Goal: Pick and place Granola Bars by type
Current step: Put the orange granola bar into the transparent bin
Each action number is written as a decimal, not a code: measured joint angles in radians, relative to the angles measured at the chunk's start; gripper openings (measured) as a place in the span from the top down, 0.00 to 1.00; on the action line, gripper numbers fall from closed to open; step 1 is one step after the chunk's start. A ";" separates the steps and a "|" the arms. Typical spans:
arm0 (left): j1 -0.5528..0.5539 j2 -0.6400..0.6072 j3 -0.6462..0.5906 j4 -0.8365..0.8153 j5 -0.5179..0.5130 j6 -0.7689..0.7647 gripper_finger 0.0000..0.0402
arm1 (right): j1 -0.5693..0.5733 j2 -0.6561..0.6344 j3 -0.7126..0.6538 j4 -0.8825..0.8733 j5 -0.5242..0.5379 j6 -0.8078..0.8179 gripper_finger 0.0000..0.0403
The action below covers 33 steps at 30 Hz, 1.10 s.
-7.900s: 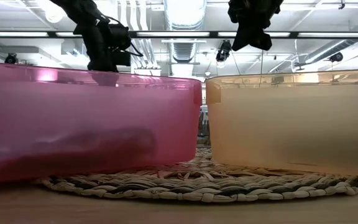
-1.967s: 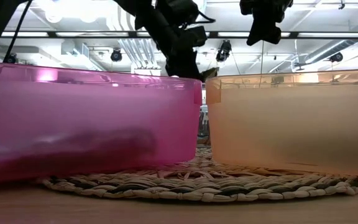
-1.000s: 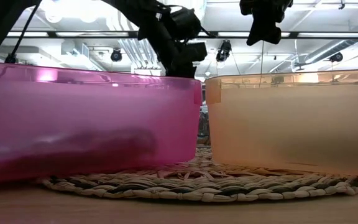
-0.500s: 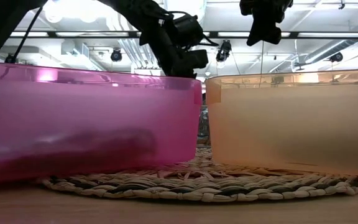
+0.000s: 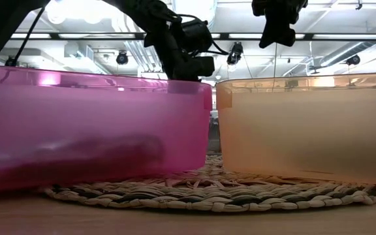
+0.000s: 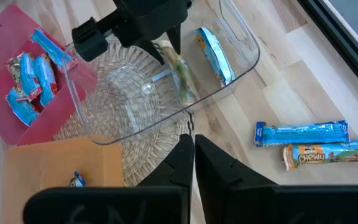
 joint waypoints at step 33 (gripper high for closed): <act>-0.010 -0.104 0.001 -0.062 0.033 -0.001 0.99 | 0.000 0.000 -0.001 0.011 0.000 -0.002 0.98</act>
